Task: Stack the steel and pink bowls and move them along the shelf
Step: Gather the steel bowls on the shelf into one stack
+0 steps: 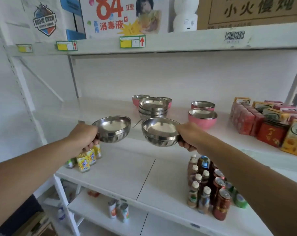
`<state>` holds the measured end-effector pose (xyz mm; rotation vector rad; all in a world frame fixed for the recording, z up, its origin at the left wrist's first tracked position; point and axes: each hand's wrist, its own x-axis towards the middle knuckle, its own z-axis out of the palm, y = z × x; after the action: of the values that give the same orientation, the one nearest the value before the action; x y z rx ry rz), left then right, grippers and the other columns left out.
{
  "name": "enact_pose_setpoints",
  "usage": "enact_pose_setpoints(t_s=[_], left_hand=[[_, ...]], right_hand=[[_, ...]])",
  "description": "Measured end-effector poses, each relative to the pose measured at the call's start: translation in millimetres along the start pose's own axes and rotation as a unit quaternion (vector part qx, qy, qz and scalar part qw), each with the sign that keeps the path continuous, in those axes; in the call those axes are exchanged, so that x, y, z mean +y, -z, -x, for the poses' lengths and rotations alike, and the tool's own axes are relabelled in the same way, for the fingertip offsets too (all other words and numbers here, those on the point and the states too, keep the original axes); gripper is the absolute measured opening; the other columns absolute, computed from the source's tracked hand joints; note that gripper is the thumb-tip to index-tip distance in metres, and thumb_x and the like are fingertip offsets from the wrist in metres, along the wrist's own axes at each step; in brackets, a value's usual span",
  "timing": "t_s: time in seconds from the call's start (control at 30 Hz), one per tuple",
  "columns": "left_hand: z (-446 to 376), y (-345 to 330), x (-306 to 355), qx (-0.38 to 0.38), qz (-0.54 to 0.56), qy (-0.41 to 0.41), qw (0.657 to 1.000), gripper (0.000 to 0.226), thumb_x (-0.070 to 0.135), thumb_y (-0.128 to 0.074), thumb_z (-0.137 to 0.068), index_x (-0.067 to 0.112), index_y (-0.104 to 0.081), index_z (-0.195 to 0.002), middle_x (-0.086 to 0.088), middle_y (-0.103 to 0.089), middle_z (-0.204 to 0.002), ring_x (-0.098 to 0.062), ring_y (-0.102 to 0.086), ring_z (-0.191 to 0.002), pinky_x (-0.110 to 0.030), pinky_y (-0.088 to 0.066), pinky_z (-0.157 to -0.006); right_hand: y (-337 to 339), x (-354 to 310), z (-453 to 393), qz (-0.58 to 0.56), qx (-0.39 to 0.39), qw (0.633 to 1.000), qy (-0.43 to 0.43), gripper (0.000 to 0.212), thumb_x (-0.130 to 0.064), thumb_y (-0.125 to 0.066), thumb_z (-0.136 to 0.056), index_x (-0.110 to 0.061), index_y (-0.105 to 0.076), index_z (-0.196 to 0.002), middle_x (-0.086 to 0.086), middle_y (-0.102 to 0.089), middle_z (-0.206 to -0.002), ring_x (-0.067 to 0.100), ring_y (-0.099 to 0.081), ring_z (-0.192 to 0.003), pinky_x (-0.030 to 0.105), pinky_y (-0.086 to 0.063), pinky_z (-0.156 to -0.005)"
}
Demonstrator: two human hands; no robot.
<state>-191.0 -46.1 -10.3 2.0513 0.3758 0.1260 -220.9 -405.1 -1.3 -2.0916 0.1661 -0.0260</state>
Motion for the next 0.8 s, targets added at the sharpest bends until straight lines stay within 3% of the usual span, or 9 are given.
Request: enact_pose_setpoints(t_s=[0.1,0.17,0.23,0.3,0.53,0.8], left_hand=[[19,-1,30,0.019,0.004,-0.028,0.999,0.037,0.022,-0.053,-0.105,0.004,-0.064,-0.074,-0.004,-0.057,-0.043,-0.014,-0.036,-0.027,-0.015,-0.027,-0.034],[26,-2,53,0.005,0.008,-0.058,0.998,0.030,0.021,-0.048,-0.108,0.003,-0.069,-0.095,-0.006,-0.059,-0.051,-0.014,-0.038,-0.032,-0.019,-0.028,-0.036],[28,-4,81,-0.014,-0.004,-0.100,0.995,0.026,0.017,-0.041,-0.110,0.013,-0.064,-0.120,-0.007,-0.059,-0.060,-0.013,-0.041,-0.037,-0.021,-0.029,-0.038],[23,-9,112,-0.022,-0.027,-0.139,0.990,0.029,0.016,-0.037,-0.111,0.025,-0.057,-0.131,-0.008,-0.060,-0.064,-0.012,-0.044,-0.038,-0.022,-0.031,-0.037],[-30,-59,181,-0.051,-0.022,-0.149,0.987,0.040,0.017,-0.036,-0.109,0.014,-0.064,-0.136,-0.009,-0.058,-0.069,-0.016,-0.039,-0.044,-0.017,-0.025,-0.043],[-110,-109,178,-0.098,-0.057,-0.166,0.980,0.038,0.021,-0.041,-0.110,0.007,-0.072,-0.126,-0.007,-0.059,-0.063,-0.018,-0.040,-0.043,-0.022,-0.029,-0.046]], right_hand=[[17,3,1,-0.002,0.002,1.000,0.012,0.048,-0.031,-0.047,-0.105,-0.006,-0.063,-0.069,0.006,-0.058,-0.048,0.013,-0.040,-0.033,0.018,-0.028,-0.037],[26,2,2,-0.012,0.002,1.000,0.025,0.047,-0.032,-0.048,-0.106,-0.006,-0.062,-0.070,0.006,-0.058,-0.047,0.013,-0.040,-0.033,0.018,-0.027,-0.036],[34,1,3,-0.019,-0.004,0.999,0.033,0.042,-0.030,-0.049,-0.105,-0.006,-0.061,-0.072,0.006,-0.057,-0.049,0.013,-0.039,-0.033,0.018,-0.026,-0.035],[40,3,2,-0.022,-0.008,0.999,0.034,0.036,-0.026,-0.047,-0.102,-0.006,-0.060,-0.075,0.008,-0.057,-0.052,0.013,-0.039,-0.035,0.019,-0.026,-0.037],[55,13,-2,-0.003,-0.001,1.000,0.028,0.045,-0.032,-0.042,-0.105,-0.010,-0.060,-0.070,0.006,-0.056,-0.051,0.012,-0.038,-0.036,0.020,-0.026,-0.039],[82,-12,-36,-0.040,0.057,0.997,-0.024,0.037,-0.032,-0.048,-0.100,-0.009,-0.066,-0.078,0.007,-0.058,-0.055,0.013,-0.037,-0.039,0.021,-0.023,-0.039]])
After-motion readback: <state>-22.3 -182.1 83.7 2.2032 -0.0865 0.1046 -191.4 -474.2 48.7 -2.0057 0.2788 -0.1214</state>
